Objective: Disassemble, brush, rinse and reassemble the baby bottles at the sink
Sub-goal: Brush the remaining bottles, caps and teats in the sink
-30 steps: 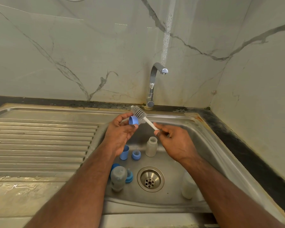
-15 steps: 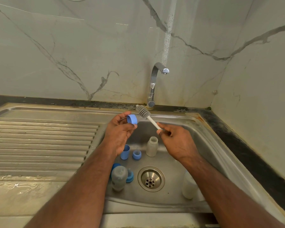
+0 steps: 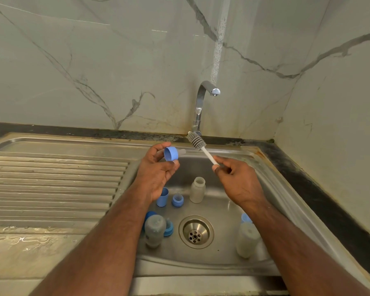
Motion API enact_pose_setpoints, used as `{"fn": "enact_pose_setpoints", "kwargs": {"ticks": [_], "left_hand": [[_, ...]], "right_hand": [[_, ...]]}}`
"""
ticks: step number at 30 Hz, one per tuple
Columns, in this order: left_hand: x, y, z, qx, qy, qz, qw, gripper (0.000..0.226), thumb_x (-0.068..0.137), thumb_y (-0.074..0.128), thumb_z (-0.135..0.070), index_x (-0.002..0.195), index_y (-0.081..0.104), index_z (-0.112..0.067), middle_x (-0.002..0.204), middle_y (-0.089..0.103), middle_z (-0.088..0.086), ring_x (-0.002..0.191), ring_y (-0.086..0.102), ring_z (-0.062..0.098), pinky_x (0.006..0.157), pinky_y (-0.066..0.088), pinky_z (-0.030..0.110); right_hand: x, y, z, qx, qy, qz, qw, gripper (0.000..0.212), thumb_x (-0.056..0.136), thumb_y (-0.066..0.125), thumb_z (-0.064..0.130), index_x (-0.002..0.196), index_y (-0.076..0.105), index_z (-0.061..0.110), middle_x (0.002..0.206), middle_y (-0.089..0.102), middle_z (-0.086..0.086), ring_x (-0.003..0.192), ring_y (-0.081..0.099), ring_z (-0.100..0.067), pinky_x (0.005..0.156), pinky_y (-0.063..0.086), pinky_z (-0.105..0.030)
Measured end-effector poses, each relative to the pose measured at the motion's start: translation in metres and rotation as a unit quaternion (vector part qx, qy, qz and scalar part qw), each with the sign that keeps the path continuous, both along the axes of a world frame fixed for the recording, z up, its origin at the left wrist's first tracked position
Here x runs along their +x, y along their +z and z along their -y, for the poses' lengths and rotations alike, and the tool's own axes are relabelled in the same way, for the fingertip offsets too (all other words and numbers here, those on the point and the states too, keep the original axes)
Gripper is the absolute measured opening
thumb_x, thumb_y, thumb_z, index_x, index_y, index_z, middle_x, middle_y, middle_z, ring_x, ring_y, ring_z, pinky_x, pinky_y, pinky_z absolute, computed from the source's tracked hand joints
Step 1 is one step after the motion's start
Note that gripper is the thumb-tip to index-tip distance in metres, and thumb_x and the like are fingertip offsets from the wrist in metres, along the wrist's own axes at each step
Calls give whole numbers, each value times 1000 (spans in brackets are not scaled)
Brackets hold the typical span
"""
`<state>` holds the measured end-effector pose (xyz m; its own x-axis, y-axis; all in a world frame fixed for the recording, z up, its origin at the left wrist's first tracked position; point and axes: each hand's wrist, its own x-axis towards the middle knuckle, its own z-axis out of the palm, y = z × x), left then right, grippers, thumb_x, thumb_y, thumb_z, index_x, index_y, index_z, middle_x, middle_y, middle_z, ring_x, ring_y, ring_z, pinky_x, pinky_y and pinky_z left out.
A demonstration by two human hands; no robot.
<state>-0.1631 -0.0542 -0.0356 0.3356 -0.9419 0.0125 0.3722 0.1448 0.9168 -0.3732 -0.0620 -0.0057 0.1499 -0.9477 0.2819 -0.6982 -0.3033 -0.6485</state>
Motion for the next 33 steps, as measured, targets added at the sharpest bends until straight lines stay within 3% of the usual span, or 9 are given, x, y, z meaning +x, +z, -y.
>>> {"fn": "enact_pose_setpoints", "kwargs": {"ticks": [4, 8, 13, 15, 19, 21, 24, 29, 33], "left_hand": [[1, -3, 0, 16, 6, 47, 999, 56, 86, 65, 18, 114, 69, -30, 121, 67, 10, 116, 66, 29, 102, 55, 48], [0, -2, 1, 14, 14, 55, 998, 54, 85, 67, 16, 113, 70, -29, 120, 69, 7, 117, 66, 28, 102, 54, 47], [0, 2, 1, 10, 15, -24, 1000, 40, 87, 70, 10, 115, 70, -19, 113, 73, 8, 111, 70, 24, 91, 59, 35], [-1, 0, 3, 12, 22, -12, 1000, 42, 85, 71, 11, 114, 69, -20, 115, 73, 9, 109, 71, 24, 92, 59, 37], [-1, -1, 3, 25, 14, -1, 1000, 44, 82, 73, 11, 121, 68, -10, 117, 74, 9, 110, 72, 24, 97, 58, 41], [-2, 0, 1, 21, 0, 18, 1000, 44, 83, 73, 11, 121, 68, -10, 117, 74, 8, 109, 72, 22, 96, 58, 40], [-5, 1, 0, 19, 2, 29, 999, 42, 84, 72, 12, 111, 69, -19, 115, 74, 4, 108, 71, 19, 95, 58, 37], [-3, 2, -2, 14, -4, 21, 1000, 44, 84, 70, 14, 113, 69, -18, 122, 72, 6, 111, 70, 21, 97, 57, 38], [-5, 0, 0, 14, -8, 56, 998, 46, 82, 73, 13, 109, 71, -25, 122, 73, 4, 115, 69, 21, 102, 55, 44]], "right_hand": [[-1, 0, -1, -1, 5, 12, 1000, 37, 101, 56, 35, 138, 58, 34, 72, 57, 10, 62, 51, -6, 57, 37, -17], [3, -3, -5, -1, 25, -1, 1000, 38, 101, 55, 35, 139, 57, 32, 73, 56, 9, 66, 52, -6, 68, 49, -24], [5, -4, -5, -9, 34, -8, 999, 39, 101, 56, 36, 140, 56, 34, 76, 57, 14, 69, 53, -4, 72, 49, -23], [9, -3, -9, -8, 49, -11, 999, 38, 100, 56, 36, 139, 56, 34, 82, 60, 17, 69, 53, -2, 69, 44, -18], [19, -4, -15, -28, 88, -56, 994, 38, 100, 57, 35, 138, 57, 35, 119, 69, 15, 86, 60, -1, 78, 47, -16], [21, -2, -11, -21, 70, -70, 995, 39, 101, 55, 35, 140, 56, 34, 123, 68, 12, 87, 58, -2, 79, 46, -18], [18, 0, -9, -17, 41, -77, 996, 40, 103, 52, 35, 143, 53, 33, 114, 69, 5, 79, 54, -3, 77, 44, -20], [11, -3, -6, -4, 49, -50, 998, 37, 101, 56, 36, 138, 58, 36, 92, 65, 16, 66, 52, -1, 63, 38, -15], [9, -2, -5, -9, 35, -31, 999, 37, 101, 55, 37, 138, 58, 36, 77, 59, 16, 64, 52, -1, 63, 40, -17]]}}
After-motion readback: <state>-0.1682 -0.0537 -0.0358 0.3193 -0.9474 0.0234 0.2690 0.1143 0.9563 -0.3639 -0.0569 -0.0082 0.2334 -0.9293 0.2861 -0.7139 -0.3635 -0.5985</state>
